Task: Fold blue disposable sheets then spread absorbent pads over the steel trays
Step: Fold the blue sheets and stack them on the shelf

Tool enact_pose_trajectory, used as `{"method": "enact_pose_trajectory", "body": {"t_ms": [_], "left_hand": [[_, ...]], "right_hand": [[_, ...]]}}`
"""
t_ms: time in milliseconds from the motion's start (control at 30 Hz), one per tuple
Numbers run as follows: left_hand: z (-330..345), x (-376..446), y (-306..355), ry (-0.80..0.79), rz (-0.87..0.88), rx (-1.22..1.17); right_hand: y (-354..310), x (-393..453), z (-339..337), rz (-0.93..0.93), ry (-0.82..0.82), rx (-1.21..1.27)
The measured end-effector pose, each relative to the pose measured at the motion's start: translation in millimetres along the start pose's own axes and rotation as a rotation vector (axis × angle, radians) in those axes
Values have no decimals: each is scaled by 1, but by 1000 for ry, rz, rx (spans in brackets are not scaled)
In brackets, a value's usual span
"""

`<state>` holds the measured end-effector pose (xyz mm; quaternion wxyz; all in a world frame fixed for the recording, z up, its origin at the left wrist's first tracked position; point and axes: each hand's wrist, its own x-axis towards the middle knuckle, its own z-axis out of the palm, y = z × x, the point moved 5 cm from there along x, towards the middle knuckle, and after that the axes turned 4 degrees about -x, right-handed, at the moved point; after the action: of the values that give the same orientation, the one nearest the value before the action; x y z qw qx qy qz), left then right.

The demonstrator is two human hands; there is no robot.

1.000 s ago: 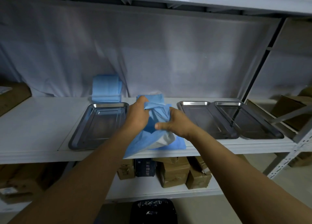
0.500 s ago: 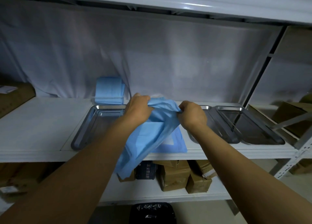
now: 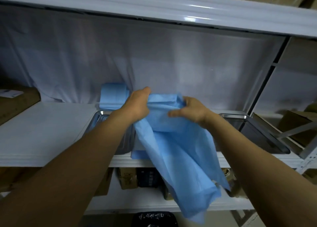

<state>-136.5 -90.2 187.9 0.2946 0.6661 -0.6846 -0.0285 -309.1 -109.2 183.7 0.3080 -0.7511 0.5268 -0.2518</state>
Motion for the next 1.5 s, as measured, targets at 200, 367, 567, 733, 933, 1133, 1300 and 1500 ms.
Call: {"method": "enact_pose_trajectory", "body": {"t_ms": [200,367,567,733,933,1133,1300,1500], "left_hand": [[4,-17,-37,213,-356,-98],[28,-25,-53,212,-550,-767],[34,-29,-28,-164,-308,-501],[48,-29,-36,-282,-222,47],[61,-29,-45,-255,-336,-709],[57,-28,-47,-270,-264,137],[51,-24,-73,-239,-386,395],[76,3,-73,-243,-329,-716]], "right_hand": [[-2,5,-15,-58,330,-164],[11,12,-17,34,386,184],[14,11,1,15,67,214],[15,9,-1,-68,110,-530],[18,9,-7,-167,160,-682],[23,18,-14,-101,236,-925],[44,34,-25,181,182,-1131],[73,78,24,329,-85,-807]]}}
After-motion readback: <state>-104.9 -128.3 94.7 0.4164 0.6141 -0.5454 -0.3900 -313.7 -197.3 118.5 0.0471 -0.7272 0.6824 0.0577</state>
